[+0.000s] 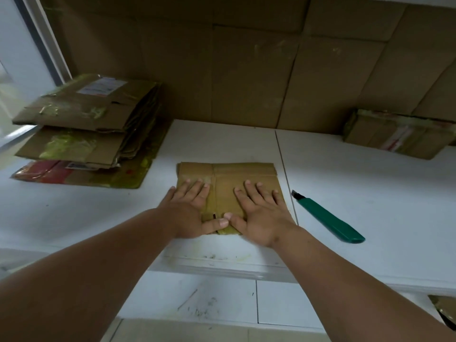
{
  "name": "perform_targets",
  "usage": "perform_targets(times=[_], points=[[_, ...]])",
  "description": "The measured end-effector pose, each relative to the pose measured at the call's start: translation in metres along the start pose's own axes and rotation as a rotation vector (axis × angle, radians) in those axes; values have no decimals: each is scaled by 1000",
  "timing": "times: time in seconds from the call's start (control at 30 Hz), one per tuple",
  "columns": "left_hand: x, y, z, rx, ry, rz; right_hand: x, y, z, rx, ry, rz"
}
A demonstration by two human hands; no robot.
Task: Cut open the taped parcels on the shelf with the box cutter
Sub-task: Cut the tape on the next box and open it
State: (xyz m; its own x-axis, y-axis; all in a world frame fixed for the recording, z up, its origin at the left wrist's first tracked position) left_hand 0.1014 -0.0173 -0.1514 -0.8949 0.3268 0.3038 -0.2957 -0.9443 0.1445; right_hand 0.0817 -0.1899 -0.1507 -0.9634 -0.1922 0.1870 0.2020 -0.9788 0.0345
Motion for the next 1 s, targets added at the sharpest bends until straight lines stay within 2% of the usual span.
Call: perform_targets(times=[0.4, 0.53, 0.6, 0.73, 0.83, 1.0], points=[[0, 2, -5, -43, -1, 40, 1, -4, 1, -31, 19, 22], [-1, 0, -5, -23, -16, 44, -3, 12, 13, -417, -34, 21], [-1, 0, -4, -12, -18, 48, -2, 26, 18, -557, 29, -3], [0, 3, 0, -5, -35, 62, 10, 44, 13, -386, 144, -95], [2, 7, 5, 26, -53, 86, 11, 52, 14, -377, 84, -193], [4, 10, 10, 69, -58, 188, 6, 54, 31, -305, 18, -239]])
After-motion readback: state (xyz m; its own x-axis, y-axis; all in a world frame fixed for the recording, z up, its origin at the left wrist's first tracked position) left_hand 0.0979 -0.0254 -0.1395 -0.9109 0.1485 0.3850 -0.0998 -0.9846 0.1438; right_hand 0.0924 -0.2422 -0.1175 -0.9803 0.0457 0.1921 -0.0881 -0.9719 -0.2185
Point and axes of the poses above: each hand's wrist, its own x-axis away from the middle knuckle, its own z-axis out of the back of the hand, y = z × x, the point moved 7 cm from there along -x, towards the middle knuckle, and after that the axes turned 7 degrees about x, right-handed, at the moved point
